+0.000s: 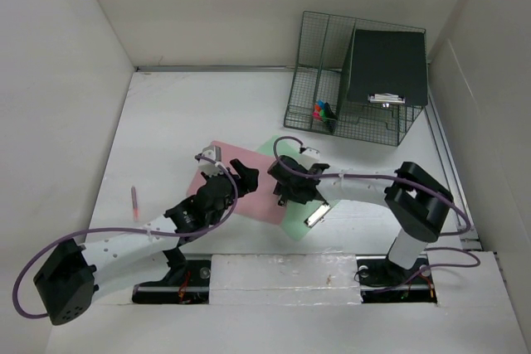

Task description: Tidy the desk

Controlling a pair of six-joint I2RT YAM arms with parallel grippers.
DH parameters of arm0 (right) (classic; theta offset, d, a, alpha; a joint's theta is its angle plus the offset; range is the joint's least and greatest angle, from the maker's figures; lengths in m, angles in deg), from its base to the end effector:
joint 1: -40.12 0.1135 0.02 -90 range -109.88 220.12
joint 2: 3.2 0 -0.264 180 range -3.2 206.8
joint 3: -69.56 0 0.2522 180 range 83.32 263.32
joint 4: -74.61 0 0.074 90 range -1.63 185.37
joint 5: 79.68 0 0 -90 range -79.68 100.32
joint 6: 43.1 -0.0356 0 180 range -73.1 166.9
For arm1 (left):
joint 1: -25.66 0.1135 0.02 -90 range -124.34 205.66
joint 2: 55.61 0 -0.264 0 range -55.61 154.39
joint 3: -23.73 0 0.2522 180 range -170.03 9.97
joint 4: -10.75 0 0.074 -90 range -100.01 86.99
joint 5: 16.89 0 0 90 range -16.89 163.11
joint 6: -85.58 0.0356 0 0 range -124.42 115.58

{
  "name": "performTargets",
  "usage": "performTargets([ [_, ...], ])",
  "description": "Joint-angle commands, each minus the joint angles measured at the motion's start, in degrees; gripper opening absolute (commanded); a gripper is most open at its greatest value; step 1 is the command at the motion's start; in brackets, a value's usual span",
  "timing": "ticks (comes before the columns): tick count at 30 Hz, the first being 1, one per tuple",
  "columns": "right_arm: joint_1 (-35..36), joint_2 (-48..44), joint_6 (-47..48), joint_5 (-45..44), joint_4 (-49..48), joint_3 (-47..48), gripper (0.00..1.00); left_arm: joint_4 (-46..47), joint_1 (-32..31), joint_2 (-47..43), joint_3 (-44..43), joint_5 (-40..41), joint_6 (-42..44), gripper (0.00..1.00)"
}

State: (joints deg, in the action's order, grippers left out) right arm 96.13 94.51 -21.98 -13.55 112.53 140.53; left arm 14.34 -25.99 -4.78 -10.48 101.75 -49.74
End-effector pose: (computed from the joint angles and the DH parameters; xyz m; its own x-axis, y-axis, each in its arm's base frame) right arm 0.1943 0.2625 0.1653 -0.7990 0.3408 -0.4954 0.2330 0.9350 0.2675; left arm 0.1359 -0.1443 0.2223 -0.3817 -0.5233 -0.7619 0.1808 0.7661 -0.6168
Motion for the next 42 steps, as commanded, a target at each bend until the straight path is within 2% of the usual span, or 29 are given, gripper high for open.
performTargets([
  [1,-2.6,4.2,3.5,-3.0,4.9,0.6,0.59,2.5,0.2,-0.4,-0.7,1.6,0.0,0.65],
  [6,-3.2,5.6,4.8,-4.9,5.5,2.5,0.59,3.5,0.2,-0.9,0.1,1.3,-0.1,0.64],
  [7,-3.2,6.5,5.0,-4.9,6.7,3.1,0.55,3.5,0.2,-1.0,0.1,1.3,0.0,0.64],
  [12,-3.2,8.9,4.8,-3.4,7.7,3.4,0.52,3.1,0.2,-1.8,0.3,1.7,0.0,0.64],
  [19,-2.0,7.8,3.9,-2.8,10.7,3.6,0.65,3.3,0.2,-3.5,0.9,1.6,-0.1,0.64],
  [21,-1.4,7.1,3.7,-2.1,10.6,3.3,0.65,3.3,0.2,-3.5,1.0,1.3,-0.2,0.64],
  [27,0.4,6.8,2.9,0.1,11.7,3.3,0.59,3.0,0.2,-4.1,1.0,1.2,-0.2,0.64],
  [31,1.5,6.6,2.2,1.7,11.8,2.4,0.50,2.9,0.2,-5.8,1.2,1.1,-0.1,0.64],
  [39,2.1,8.2,2.1,4.3,10.1,2.7,0.49,3.0,0.2,-6.5,1.6,0.5,0.0,0.63],
  [42,2.1,8.7,1.7,3.6,9.4,2.1,0.40,3.0,0.2,-6.4,1.6,0.4,-0.1,0.63],
])
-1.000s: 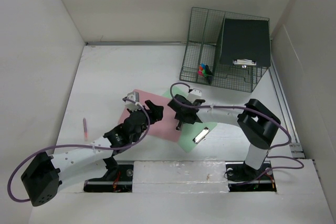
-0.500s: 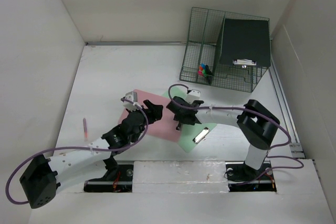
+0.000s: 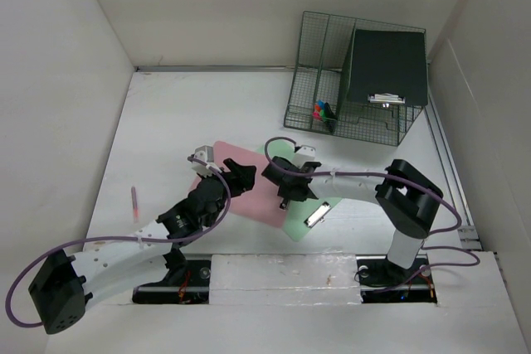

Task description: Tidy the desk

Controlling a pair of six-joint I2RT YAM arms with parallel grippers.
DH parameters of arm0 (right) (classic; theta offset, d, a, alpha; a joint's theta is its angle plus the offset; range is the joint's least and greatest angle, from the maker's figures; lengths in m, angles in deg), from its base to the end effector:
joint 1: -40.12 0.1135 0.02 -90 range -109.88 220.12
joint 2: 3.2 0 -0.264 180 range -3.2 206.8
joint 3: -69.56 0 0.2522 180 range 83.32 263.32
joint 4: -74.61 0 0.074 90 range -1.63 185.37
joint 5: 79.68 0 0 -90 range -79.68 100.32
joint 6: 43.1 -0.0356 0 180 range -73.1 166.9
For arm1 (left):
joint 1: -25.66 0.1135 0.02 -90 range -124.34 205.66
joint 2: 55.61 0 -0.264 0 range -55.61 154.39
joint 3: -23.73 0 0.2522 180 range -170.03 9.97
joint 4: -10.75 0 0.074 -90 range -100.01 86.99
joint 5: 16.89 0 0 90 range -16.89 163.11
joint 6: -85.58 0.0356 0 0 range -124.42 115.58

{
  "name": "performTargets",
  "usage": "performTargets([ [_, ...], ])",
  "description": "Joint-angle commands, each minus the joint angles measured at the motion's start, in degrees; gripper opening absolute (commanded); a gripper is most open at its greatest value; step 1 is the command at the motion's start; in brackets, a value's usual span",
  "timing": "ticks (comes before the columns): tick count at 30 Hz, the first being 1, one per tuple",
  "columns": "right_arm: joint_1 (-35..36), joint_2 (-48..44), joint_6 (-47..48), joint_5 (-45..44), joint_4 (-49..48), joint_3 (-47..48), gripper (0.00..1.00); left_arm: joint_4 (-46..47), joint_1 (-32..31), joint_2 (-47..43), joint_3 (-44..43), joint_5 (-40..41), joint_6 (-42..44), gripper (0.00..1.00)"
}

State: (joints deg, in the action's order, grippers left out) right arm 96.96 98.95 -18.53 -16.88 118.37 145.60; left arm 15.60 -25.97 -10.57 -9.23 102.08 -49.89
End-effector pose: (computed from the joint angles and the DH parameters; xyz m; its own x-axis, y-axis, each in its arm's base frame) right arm 0.1987 0.2744 0.1614 -0.8124 0.2354 -0.5334 0.1932 0.9719 0.1345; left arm 0.1280 -0.1339 0.2343 -0.3311 -0.5865 -0.7392 0.2162 0.7154 -0.6645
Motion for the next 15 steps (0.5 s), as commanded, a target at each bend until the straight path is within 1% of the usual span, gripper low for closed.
performTargets([
  [1,1.3,4.3,-2.1,6.5,3.6,-3.0,0.34,2.0,0.2,-0.7,0.4,0.0,0.0,0.63],
  [3,1.3,4.0,-2.4,5.9,3.8,-3.2,0.25,2.0,0.2,-0.7,0.6,-0.1,0.0,0.63],
  [4,1.3,3.9,-2.6,5.5,3.7,-3.3,0.18,2.1,0.2,-0.7,0.6,-0.1,0.0,0.63],
  [6,1.3,3.1,-2.9,4.6,3.8,-3.6,0.12,2.3,0.2,-0.4,0.5,-0.3,0.0,0.63],
  [7,1.3,2.7,-3.2,4.3,4.0,-3.7,0.06,2.2,0.2,-0.4,0.5,-0.3,0.1,0.63],
  [10,1.3,0.0,-3.7,3.1,3.2,-4.6,0.00,2.2,0.2,-0.5,0.6,-0.3,-0.1,0.63],
  [12,1.3,-4.5,-3.9,1.5,3.0,-4.8,0.00,2.4,0.2,-0.4,0.7,-0.5,-0.1,0.63],
  [14,1.3,-5.6,-3.9,1.3,3.0,-4.4,0.00,2.5,0.2,-0.5,0.6,-0.5,0.0,0.63],
  [15,1.3,-7.9,-3.9,1.0,2.9,-4.1,0.00,2.6,0.2,-0.3,0.7,-0.5,-0.1,0.63],
])
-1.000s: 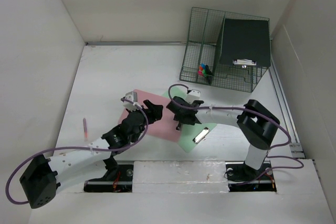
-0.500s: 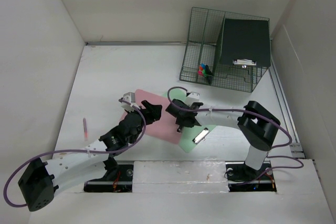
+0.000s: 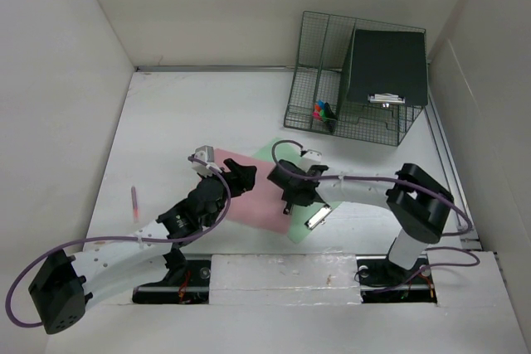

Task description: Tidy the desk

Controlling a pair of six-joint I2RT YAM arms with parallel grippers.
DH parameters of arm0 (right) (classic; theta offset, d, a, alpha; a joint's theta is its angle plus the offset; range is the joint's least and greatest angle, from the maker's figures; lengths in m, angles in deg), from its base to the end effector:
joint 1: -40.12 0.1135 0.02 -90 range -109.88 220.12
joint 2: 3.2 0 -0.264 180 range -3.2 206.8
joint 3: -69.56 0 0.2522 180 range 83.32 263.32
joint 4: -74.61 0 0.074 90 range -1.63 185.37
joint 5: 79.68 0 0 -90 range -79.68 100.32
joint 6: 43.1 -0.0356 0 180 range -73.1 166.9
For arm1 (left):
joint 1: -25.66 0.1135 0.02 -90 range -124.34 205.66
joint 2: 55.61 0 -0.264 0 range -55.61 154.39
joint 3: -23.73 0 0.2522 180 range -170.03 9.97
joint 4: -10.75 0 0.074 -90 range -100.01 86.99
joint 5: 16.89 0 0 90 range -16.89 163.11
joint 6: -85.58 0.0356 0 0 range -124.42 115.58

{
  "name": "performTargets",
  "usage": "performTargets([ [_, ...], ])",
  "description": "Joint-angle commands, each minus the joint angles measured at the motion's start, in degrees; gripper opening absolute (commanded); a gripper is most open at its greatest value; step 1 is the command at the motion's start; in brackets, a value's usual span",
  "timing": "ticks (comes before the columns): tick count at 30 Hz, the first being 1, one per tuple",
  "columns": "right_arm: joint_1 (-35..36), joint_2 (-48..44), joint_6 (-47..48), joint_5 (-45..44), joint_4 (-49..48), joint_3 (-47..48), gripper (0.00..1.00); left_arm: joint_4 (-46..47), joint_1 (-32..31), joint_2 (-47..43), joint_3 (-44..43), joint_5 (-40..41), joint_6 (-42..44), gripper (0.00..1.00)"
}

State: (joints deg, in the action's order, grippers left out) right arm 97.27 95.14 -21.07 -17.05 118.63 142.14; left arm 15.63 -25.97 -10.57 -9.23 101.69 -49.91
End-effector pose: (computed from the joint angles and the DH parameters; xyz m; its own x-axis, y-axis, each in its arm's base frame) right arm 0.1884 0.2616 0.1660 -0.8026 0.2746 -0.5295 0.2243 0.9615 0.1586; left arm 0.1279 -0.1341 0.2343 -0.3354 -0.5852 -0.7383 0.2206 0.7131 -0.6655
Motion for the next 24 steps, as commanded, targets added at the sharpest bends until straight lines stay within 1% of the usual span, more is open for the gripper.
performTargets([
  [1,1.0,-5.1,-1.5,0.6,2.7,-0.3,0.00,2.5,0.2,-0.3,0.7,-0.3,0.0,0.63],
  [7,1.0,-14.4,-0.9,-3.6,3.7,1.8,0.00,1.5,0.2,-1.8,0.7,0.7,-0.2,0.63],
  [10,1.0,-17.2,-0.5,-5.6,4.7,2.8,0.00,-0.2,0.2,-5.2,0.7,2.9,-0.7,0.63],
  [12,1.0,-18.4,-0.2,-6.6,5.4,3.3,0.00,-2.4,0.2,-8.1,1.0,6.5,-1.1,0.62],
  [13,1.0,-18.7,0.2,-7.8,6.1,3.9,0.00,-3.3,0.2,-11.9,1.1,7.6,-1.6,0.62],
  [14,1.0,-19.7,0.5,-8.3,6.5,4.4,0.00,-4.2,0.2,-13.9,1.4,10.5,-2.0,0.62],
  [15,1.0,-20.0,0.8,-8.7,6.6,4.6,0.00,-6.0,0.2,-16.1,1.6,11.8,-2.4,0.62],
  [16,1.0,-20.5,1.6,-9.4,6.6,5.3,0.00,-6.8,0.2,-20.8,1.9,12.7,-3.2,0.62],
  [18,1.0,-21.5,2.5,-10.3,6.5,6.0,0.00,-8.5,0.2,-25.8,2.4,14.8,-3.6,0.63],
  [19,1.0,-21.8,3.3,-10.9,6.3,6.6,0.00,-8.4,0.2,-31.0,2.6,14.9,-3.6,0.63],
  [21,1.0,-22.4,4.0,-11.3,5.9,6.9,0.00,-6.5,-1.0,-36.0,4.4,14.7,-1.9,0.63],
  [22,0.4,-22.6,4.9,-11.6,5.3,7.2,0.00,-4.6,-2.2,-42.2,6.1,15.0,-0.5,0.63],
  [24,0.4,-22.8,5.4,-11.6,4.8,7.3,0.00,-4.2,-2.2,-43.9,7.0,15.2,0.1,0.64],
])
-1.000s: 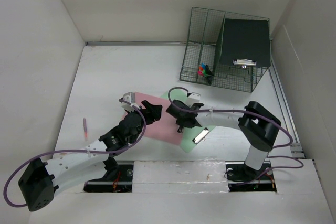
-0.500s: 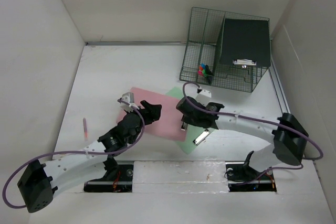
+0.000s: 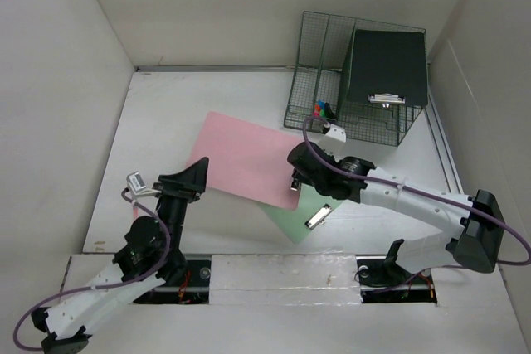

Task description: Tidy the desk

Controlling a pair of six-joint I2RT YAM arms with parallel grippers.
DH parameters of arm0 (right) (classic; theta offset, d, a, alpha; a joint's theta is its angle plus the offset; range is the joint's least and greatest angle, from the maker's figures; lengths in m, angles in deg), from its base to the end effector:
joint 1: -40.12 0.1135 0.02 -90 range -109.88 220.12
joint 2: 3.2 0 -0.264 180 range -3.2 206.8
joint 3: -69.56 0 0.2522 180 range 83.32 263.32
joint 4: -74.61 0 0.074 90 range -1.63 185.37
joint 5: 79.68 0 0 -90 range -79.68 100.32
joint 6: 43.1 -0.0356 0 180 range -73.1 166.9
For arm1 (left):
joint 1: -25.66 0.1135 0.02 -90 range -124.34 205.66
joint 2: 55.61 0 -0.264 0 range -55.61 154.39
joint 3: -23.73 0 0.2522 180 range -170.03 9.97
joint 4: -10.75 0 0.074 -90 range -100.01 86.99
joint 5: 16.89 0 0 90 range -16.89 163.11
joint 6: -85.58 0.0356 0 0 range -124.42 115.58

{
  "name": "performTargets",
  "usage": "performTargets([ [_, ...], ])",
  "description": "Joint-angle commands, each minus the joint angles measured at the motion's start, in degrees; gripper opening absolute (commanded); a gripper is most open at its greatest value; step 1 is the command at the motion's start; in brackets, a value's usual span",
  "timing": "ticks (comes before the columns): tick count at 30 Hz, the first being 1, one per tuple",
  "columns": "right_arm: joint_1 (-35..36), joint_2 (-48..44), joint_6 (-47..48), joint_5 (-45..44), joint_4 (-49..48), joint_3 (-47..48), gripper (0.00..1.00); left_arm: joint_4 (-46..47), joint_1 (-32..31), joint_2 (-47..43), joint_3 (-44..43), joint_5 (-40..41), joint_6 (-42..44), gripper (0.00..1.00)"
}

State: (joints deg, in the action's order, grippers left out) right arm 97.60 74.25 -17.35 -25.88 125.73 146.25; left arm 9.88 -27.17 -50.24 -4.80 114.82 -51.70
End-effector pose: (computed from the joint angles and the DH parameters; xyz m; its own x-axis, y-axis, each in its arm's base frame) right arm 0.1673 0.2233 0.2870 -0.6201 0.3794 -0.6867 0.1705 0.9195 0.3541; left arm 0.0685 -0.0511 0.2755 -0.0083 -0.8968 -0.4423 0.3196 0.4168 -0.8510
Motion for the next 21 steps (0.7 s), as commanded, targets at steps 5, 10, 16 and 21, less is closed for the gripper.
performTargets([
  [5,0.1,-3.4,4.4,-2.9,-6.9,4.4,0.00,1.7,-2.4,-10.5,2.6,2.5,3.3,0.67],
  [10,-1.0,-2.9,8.6,-5.2,-9.9,8.7,0.00,0.4,-2.4,-15.5,2.5,4.3,2.9,0.73],
  [16,-2.2,0.0,14.7,-10.3,-12.3,14.9,0.00,2.9,-2.9,-17.6,3.8,2.2,4.2,0.83],
  [21,-6.1,-0.2,19.3,-11.6,-18.2,17.3,0.00,6.4,-2.9,-17.8,4.8,-1.8,7.2,0.86],
])
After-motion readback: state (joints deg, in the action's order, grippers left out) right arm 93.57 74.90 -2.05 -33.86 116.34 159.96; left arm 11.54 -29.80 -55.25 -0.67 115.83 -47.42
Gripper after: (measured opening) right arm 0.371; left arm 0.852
